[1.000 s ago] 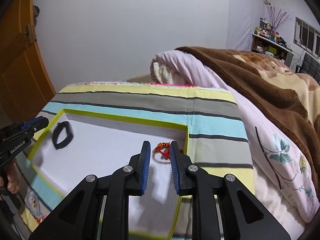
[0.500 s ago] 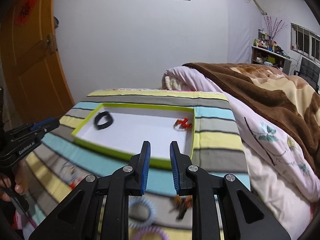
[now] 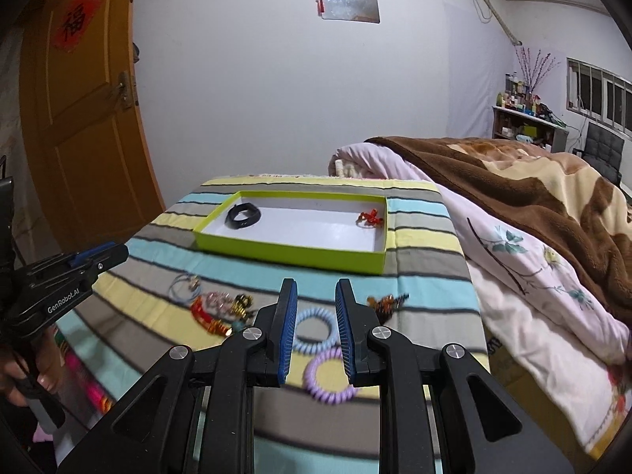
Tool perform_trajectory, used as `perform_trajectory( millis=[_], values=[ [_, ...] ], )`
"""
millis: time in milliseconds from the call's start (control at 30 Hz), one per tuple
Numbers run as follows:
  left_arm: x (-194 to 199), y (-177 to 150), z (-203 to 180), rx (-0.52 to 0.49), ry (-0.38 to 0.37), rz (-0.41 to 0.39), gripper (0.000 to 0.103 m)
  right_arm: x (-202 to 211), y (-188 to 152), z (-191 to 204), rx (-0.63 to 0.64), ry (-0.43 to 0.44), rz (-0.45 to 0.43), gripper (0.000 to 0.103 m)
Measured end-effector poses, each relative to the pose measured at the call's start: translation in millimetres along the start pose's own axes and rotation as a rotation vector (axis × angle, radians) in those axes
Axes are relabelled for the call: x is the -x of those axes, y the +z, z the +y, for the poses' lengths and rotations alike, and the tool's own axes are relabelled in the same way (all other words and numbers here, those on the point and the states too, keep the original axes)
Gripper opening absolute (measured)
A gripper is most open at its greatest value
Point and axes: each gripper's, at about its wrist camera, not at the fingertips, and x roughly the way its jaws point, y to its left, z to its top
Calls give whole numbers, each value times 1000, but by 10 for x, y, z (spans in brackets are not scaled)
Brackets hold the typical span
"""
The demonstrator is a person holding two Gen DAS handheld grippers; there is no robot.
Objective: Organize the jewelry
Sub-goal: 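Lift both tools out of the box and return over the jewelry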
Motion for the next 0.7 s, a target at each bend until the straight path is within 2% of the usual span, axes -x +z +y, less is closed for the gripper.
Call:
perform_trajectory(
  millis=[400,700],
  values=[
    [437,-270,-44,-11,5,-24,15,337,-254,66,8,14,-6,20],
    [481,-356,-146,-22,-23,-8,15,353,-339,45,5,17,11,20]
  ],
)
